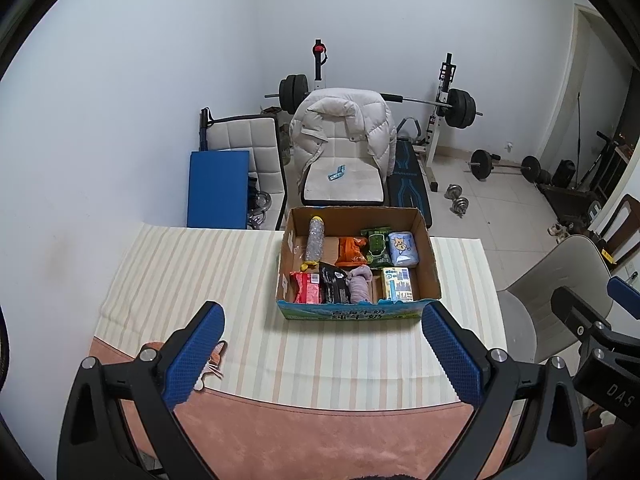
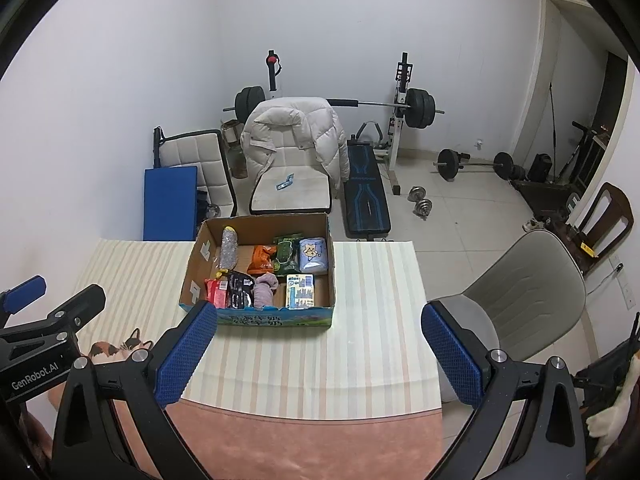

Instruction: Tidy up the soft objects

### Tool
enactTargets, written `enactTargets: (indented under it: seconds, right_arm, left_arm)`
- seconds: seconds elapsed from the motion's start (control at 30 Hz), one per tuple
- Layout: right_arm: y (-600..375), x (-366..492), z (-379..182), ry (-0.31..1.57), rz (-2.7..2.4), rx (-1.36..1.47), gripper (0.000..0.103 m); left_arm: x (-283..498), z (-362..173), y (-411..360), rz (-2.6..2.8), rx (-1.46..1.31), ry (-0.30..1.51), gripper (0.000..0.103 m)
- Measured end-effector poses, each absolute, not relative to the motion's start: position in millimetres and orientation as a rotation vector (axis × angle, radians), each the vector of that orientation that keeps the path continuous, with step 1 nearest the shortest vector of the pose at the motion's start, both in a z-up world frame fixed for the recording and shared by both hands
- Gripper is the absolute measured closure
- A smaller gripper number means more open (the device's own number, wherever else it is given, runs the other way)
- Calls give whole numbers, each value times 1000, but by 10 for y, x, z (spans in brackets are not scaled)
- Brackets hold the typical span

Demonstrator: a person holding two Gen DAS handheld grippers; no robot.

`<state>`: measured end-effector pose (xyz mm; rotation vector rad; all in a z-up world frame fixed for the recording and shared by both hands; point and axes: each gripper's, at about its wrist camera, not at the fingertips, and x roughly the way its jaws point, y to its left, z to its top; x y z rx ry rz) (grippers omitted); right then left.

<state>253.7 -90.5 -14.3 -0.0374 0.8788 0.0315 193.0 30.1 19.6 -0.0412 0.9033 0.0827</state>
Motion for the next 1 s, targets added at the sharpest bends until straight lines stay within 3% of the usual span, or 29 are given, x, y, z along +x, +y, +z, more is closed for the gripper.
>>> enactTargets:
  seconds: [1.0]
  right_arm:
    - [-938, 2455, -54, 847, -13, -55, 0]
  left_arm:
    - [1938, 255, 258, 83, -40, 882, 2]
